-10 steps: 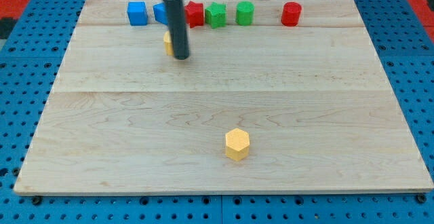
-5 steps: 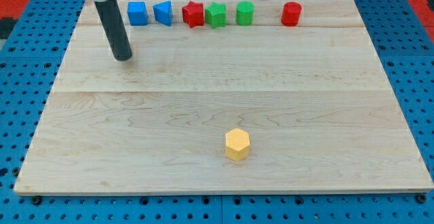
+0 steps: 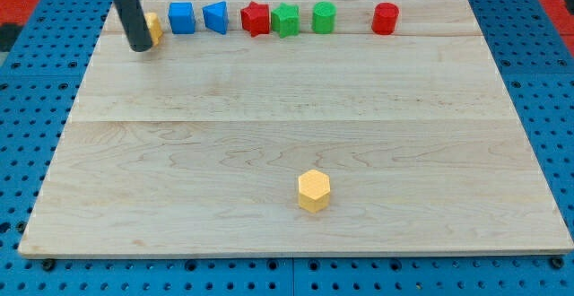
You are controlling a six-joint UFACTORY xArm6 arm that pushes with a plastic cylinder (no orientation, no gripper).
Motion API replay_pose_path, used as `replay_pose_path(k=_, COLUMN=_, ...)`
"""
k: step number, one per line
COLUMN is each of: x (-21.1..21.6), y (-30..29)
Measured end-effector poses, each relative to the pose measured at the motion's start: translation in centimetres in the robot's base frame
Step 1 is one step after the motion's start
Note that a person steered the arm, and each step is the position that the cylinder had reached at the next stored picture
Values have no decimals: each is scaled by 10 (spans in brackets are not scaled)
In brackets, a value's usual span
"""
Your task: Move the yellow heart to the left of the blue cube
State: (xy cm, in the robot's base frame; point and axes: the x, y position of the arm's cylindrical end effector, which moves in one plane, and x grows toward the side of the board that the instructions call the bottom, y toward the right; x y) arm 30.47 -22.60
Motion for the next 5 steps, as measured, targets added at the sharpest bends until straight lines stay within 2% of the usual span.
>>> replay_pose_path(k=2, x=0, y=17)
replay_pose_path(k=5, x=-33, y=18)
